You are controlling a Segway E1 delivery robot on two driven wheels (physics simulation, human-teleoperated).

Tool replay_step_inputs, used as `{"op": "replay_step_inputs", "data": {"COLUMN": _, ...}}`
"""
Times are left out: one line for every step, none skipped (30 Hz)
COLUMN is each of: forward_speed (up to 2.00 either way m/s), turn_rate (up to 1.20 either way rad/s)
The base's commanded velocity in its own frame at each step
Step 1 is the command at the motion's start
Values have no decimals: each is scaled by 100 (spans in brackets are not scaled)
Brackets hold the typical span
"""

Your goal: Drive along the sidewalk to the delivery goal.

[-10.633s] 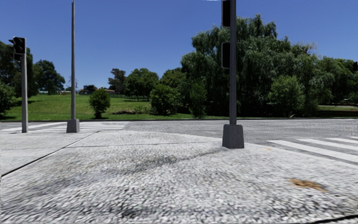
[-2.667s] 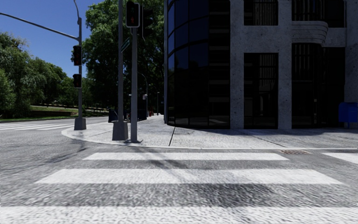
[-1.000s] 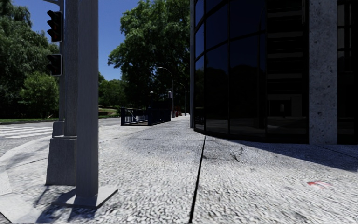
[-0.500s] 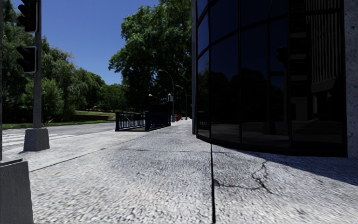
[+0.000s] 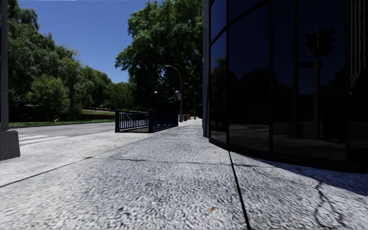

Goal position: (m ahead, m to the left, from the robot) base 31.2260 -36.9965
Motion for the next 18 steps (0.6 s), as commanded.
{"op": "replay_step_inputs", "data": {"forward_speed": 195, "turn_rate": 29}}
{"op": "replay_step_inputs", "data": {"forward_speed": 195, "turn_rate": 27}}
{"op": "replay_step_inputs", "data": {"forward_speed": 195, "turn_rate": 19}}
{"op": "replay_step_inputs", "data": {"forward_speed": 195, "turn_rate": 15}}
{"op": "replay_step_inputs", "data": {"forward_speed": 195, "turn_rate": 15}}
{"op": "replay_step_inputs", "data": {"forward_speed": 195, "turn_rate": 9}}
{"op": "replay_step_inputs", "data": {"forward_speed": 195, "turn_rate": 0}}
{"op": "replay_step_inputs", "data": {"forward_speed": 195, "turn_rate": 0}}
{"op": "replay_step_inputs", "data": {"forward_speed": 195, "turn_rate": 0}}
{"op": "replay_step_inputs", "data": {"forward_speed": 195, "turn_rate": 0}}
{"op": "replay_step_inputs", "data": {"forward_speed": 195, "turn_rate": 0}}
{"op": "replay_step_inputs", "data": {"forward_speed": 195, "turn_rate": 0}}
{"op": "replay_step_inputs", "data": {"forward_speed": 195, "turn_rate": 0}}
{"op": "replay_step_inputs", "data": {"forward_speed": 195, "turn_rate": 6}}
{"op": "replay_step_inputs", "data": {"forward_speed": 195, "turn_rate": 18}}
{"op": "replay_step_inputs", "data": {"forward_speed": 195, "turn_rate": 18}}
{"op": "replay_step_inputs", "data": {"forward_speed": 195, "turn_rate": 24}}
{"op": "replay_step_inputs", "data": {"forward_speed": 195, "turn_rate": 30}}
